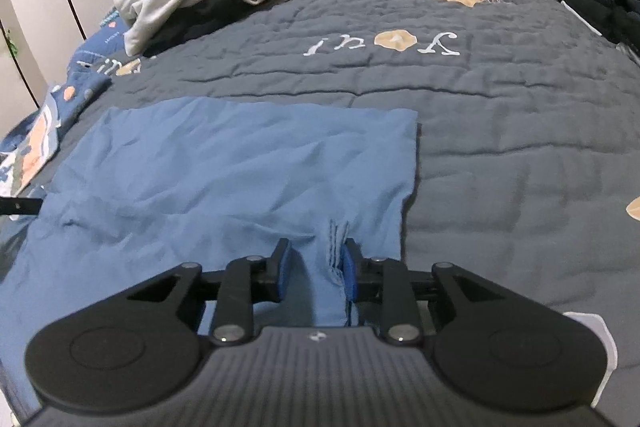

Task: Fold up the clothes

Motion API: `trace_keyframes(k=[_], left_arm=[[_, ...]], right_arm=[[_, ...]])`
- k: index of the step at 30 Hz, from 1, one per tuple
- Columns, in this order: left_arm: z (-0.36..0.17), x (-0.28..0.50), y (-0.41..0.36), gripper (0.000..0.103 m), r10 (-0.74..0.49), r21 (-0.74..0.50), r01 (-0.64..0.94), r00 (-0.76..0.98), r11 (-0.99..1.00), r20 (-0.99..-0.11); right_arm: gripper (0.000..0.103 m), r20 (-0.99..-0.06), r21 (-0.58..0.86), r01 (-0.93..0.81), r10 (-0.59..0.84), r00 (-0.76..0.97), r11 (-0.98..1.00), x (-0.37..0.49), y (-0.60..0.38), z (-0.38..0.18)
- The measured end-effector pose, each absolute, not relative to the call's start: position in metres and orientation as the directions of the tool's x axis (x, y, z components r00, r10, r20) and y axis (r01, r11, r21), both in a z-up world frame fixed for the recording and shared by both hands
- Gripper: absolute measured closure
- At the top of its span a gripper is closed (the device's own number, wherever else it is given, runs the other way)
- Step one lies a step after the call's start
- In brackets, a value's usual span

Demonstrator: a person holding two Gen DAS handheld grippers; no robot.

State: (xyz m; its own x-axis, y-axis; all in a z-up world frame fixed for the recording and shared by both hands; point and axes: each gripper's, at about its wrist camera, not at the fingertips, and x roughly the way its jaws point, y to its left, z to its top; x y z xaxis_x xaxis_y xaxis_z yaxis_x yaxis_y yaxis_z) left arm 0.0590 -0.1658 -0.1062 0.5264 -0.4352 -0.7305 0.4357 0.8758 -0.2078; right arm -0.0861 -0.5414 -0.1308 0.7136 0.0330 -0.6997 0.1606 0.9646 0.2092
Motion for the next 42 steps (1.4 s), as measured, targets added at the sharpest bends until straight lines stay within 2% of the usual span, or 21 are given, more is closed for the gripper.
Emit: trace_keyframes(k=[1,3,13,21,42], left_arm=[[-0.103,0.059,-0.166,0.093,-0.441,-0.210,0.438,0.533,0.874,-0.722],[-0.096,0.058,-0.167,0.099,-0.453,-0.215,0.444,0.547,0.870,-0.704],[-0.061,0.056,-0.170,0.101,-0.508,-0.234,0.473,0.609,0.849,-0.609],[-0.042,0.084,-0.187,0.101,-0.539,-0.238,0.501,0.632,0.832,-0.556],[-0.087,0.157,-0.237,0.101,-0.506,-0.197,0.498,0.622,0.845,-0.598]], right_arm=[[0.100,-0.694,0.225,0.161,0.043,0.719,0.961,-0.087,-0.543,-0.130],[0.100,-0.680,0.251,0.176,0.044,0.732,0.952,-0.090,-0.546,-0.125],[0.101,-0.521,0.376,0.199,0.028,0.853,0.905,-0.098,-0.561,-0.080],[0.101,-0.466,0.435,0.236,-0.007,0.885,0.869,-0.083,-0.586,-0.065],[0.101,-0.524,0.410,0.300,-0.047,0.850,0.861,-0.020,-0.626,-0.108]])
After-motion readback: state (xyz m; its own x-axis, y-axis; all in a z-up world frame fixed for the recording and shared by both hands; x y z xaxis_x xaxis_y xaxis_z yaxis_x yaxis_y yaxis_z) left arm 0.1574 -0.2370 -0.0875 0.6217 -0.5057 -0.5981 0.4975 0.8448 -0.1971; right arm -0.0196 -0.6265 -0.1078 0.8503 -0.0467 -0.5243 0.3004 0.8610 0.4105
